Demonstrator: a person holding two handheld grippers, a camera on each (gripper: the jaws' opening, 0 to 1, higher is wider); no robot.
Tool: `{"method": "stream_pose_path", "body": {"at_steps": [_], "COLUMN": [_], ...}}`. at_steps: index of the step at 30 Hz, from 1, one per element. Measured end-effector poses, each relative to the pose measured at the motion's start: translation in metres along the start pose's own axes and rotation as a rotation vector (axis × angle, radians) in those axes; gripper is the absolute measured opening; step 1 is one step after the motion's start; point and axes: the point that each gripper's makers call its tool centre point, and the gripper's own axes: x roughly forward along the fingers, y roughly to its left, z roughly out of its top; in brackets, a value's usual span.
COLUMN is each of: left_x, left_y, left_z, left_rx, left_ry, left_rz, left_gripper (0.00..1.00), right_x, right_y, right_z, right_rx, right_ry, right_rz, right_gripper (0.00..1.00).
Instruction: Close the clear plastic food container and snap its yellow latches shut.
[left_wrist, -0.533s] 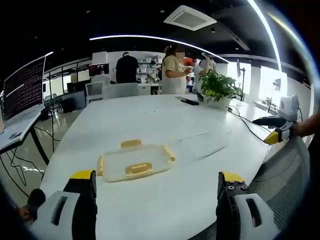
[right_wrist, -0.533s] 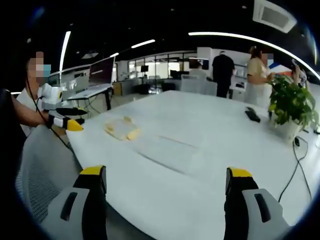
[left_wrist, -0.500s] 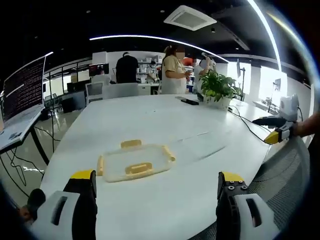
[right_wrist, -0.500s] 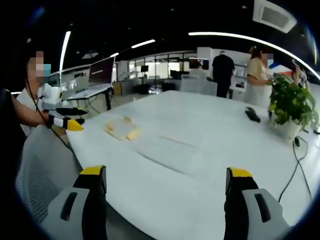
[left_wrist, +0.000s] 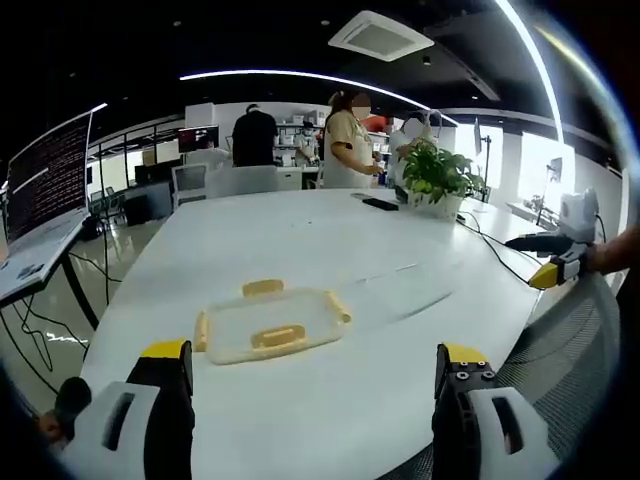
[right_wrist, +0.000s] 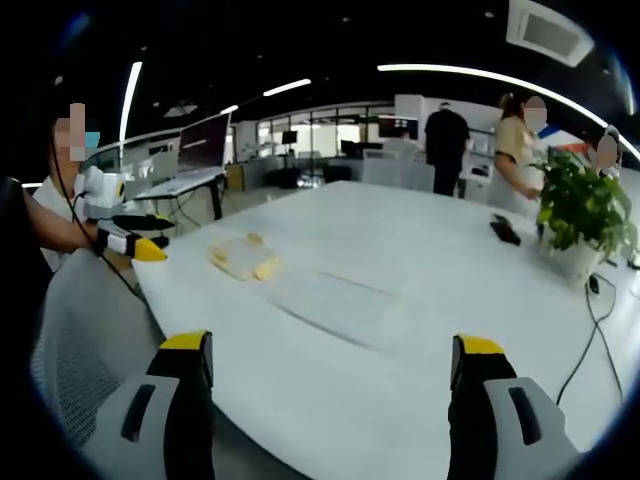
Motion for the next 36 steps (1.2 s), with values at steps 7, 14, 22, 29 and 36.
{"method": "stream_pose_path", "body": {"at_steps": [7, 14, 22, 29, 36], "left_x": [0.0001, -0.0002, -0.0006, -0.0007, -0.0008], "left_y": [0.0005, -0.0011, -0.002, -0.003, 0.0004], "left_z": [0.0, 0.0005, 0.001, 0.0004, -0.0013], "left_rx": [-0.002, 0.0, -0.001, 0.004, -0.029], "left_ry": [0.0, 0.0, 0.002, 0.005, 0.003], "left_rz": [0.002, 0.0, 0.001, -0.003, 0.002], "left_gripper": [0.99, 0.99, 0.99, 0.99, 0.99], "right_x": [-0.0001, 0.0, 0.0001, -0.0002, 0.0], "right_y": [-0.0001, -0.0002, -0.0003, -0.0001, -0.0001], "right_z": [-0.0003, -0.0002, 0.0, -0.0005, -0.0027], "right_rx": [-0.002, -0.004, -0.004, -0.005, -0.007], "right_ry": [0.001, 0.002, 0.002, 0.005, 0.02], "right_rz": [0.0, -0.001, -0.002, -0.003, -0.003], "right_gripper": [0.97, 0.97, 0.97, 0.97, 0.97]}}
